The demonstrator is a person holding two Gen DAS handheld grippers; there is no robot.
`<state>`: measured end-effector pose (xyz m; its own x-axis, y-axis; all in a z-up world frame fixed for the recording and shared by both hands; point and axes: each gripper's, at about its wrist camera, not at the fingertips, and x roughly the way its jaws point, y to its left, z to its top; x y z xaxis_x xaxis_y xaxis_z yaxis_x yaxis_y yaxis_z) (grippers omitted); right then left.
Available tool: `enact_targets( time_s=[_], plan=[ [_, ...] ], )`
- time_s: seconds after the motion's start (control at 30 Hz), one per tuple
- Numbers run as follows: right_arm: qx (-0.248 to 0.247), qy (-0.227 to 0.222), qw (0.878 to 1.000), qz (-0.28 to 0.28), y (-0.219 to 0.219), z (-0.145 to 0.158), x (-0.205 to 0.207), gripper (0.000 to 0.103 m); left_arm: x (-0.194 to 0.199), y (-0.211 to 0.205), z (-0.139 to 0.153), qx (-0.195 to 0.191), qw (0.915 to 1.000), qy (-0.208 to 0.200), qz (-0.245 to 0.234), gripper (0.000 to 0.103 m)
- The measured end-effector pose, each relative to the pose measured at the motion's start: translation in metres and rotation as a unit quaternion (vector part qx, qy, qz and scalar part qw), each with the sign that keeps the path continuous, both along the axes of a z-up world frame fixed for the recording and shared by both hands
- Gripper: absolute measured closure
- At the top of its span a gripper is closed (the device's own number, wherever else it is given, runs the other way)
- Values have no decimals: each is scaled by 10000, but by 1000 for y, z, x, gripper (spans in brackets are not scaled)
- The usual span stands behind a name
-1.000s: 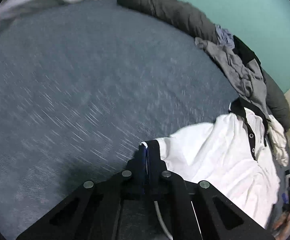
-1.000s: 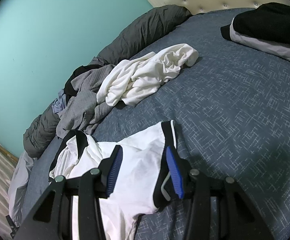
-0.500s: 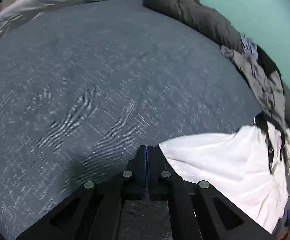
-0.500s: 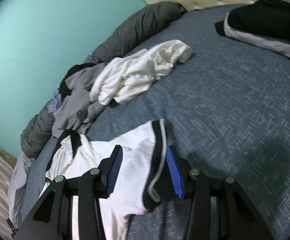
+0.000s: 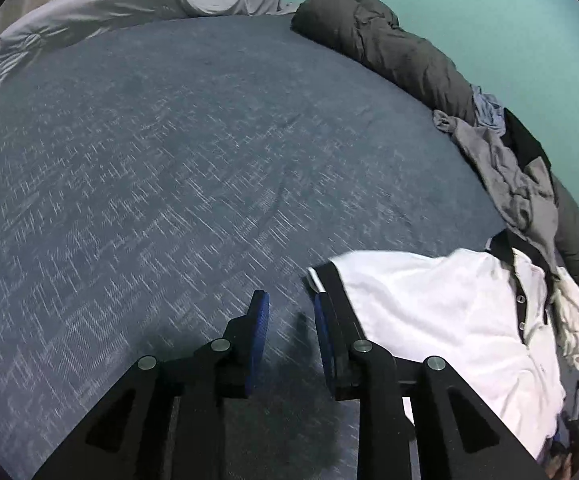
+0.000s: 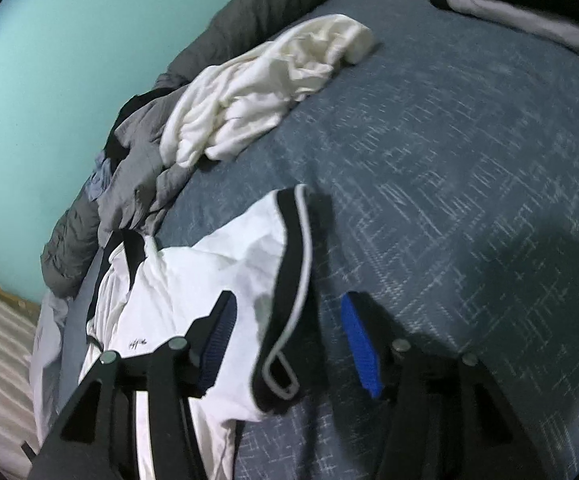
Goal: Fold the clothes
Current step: 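Open the left gripper to release the folded sleeve, then grasp the black collar of the white shirt with both grippers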
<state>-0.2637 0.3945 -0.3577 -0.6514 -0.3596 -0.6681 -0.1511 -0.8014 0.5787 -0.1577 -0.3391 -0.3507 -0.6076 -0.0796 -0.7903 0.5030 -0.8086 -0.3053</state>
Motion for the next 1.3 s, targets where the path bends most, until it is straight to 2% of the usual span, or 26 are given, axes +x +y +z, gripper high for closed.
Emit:
enact_targets(
  time_s=[0.03,0.07,0.13,0.37,0.47,0.57,0.6,0.7,0.83,0.97,1.1,1.2,1.3],
  plan=[
    [88,29,9999,49,-2,2,0,89,2,3,1,8,10000,5,-36,77],
    [163,25,9999,29,-3,3,1,94,2,6,3,-29,10000,8,-84,77],
    [245,-10,9996,-108,1,2,4,100,0,14,9,-129,9997,38,-191,77],
    [386,3,9983,-440,17,4,6,101,-17,30,30,-359,9978,93,-541,74],
    [355,-15,9977,-583,20,7,6,98,-44,49,36,-413,9954,77,-856,67],
    [493,246,9972,-506,15,25,9,95,-76,74,41,-487,9912,60,-1226,63],
    [573,349,9971,-371,9,32,9,90,-87,82,43,-511,9895,54,-1349,60],
    [685,556,9960,137,-14,52,2,62,-119,107,48,-584,9834,37,-1716,60],
    [722,594,9910,962,-61,71,-32,62,-171,149,51,-578,9725,-42,-2255,60],
    [881,361,9816,1654,-119,85,-89,61,-220,189,44,-443,9653,-148,-2570,60],
    [1168,64,9691,2172,-172,87,-143,52,-259,223,29,-473,9582,-415,-2789,54],
    [1440,-144,9603,2385,-200,79,-172,52,-281,232,17,-579,9564,-554,-2807,54],
    [1480,-234,9592,2398,-217,71,-194,52,-297,234,8,-637,9562,-612,-2790,54]
  ],
)
